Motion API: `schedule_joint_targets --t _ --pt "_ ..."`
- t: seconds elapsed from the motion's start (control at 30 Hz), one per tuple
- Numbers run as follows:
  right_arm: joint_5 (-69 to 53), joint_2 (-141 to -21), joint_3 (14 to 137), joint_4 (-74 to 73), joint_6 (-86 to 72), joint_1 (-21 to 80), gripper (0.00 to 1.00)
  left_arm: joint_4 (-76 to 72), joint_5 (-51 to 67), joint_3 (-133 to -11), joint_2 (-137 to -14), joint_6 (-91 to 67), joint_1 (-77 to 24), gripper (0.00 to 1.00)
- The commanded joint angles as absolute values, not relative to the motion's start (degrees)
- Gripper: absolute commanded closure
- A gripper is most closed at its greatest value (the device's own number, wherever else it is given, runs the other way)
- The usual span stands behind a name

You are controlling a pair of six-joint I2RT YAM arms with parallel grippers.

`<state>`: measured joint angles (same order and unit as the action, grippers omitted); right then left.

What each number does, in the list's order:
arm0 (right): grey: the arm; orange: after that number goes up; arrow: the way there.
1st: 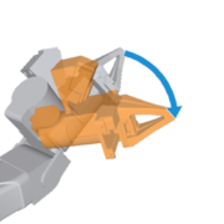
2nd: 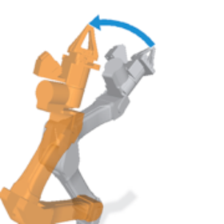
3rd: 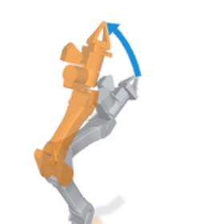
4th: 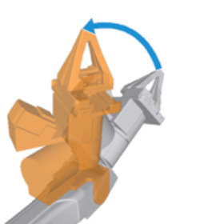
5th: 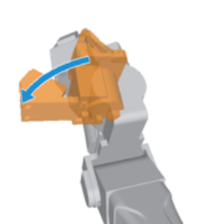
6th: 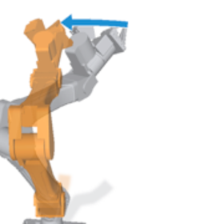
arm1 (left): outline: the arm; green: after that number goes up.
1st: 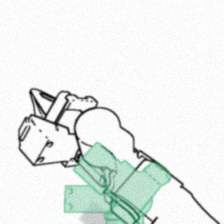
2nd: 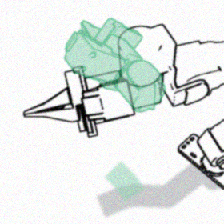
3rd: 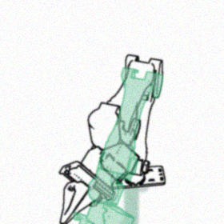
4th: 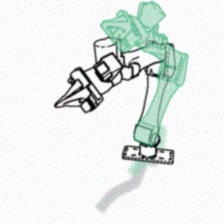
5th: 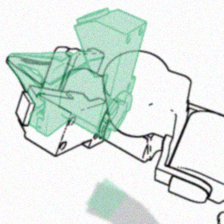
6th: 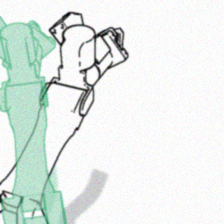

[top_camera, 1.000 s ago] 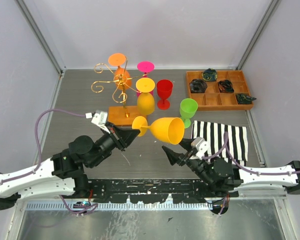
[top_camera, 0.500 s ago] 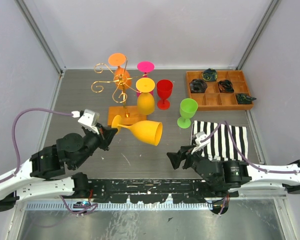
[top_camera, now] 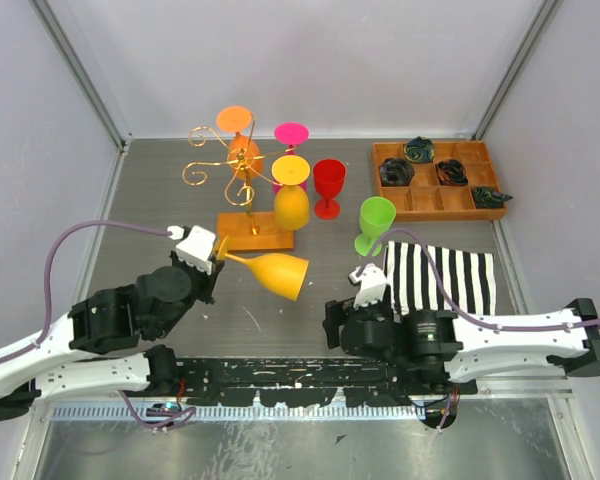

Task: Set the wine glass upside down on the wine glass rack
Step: Turn the wine glass upside down at the wine rack.

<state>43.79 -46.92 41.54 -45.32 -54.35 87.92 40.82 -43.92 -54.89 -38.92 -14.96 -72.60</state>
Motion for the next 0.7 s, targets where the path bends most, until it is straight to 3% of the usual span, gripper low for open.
schedule_joint_targets --t 0.0,0.13,0.27,0.43,0.67 --pt "45.20 -54.85 47.09 -57.41 -66.71 88.01 0.00 41.95 -46.32 -57.04 -37.63 -10.77 -72.83 1.00" --pt "44.14 -60.50 50.64 -61.86 -68.07 87.86 0.00 43.17 -46.52 -57.38 -37.85 -9.04 -72.77 1.00" --pt "38.90 -62.15 52.84 -57.81 -57.83 85.95 0.00 43.51 -46.69 -57.49 -38.23 -8.38 -72.77 1.00" --pt "41.54 -57.46 51.87 -55.30 -54.73 85.73 0.00 43.00 -45.00 -57.08 -38.15 -7.08 -72.77 1.00" --pt "34.74 -51.57 54.61 -44.40 -37.14 85.63 0.00 41.45 -42.36 -56.70 -39.38 -1.53 -72.78 1.00"
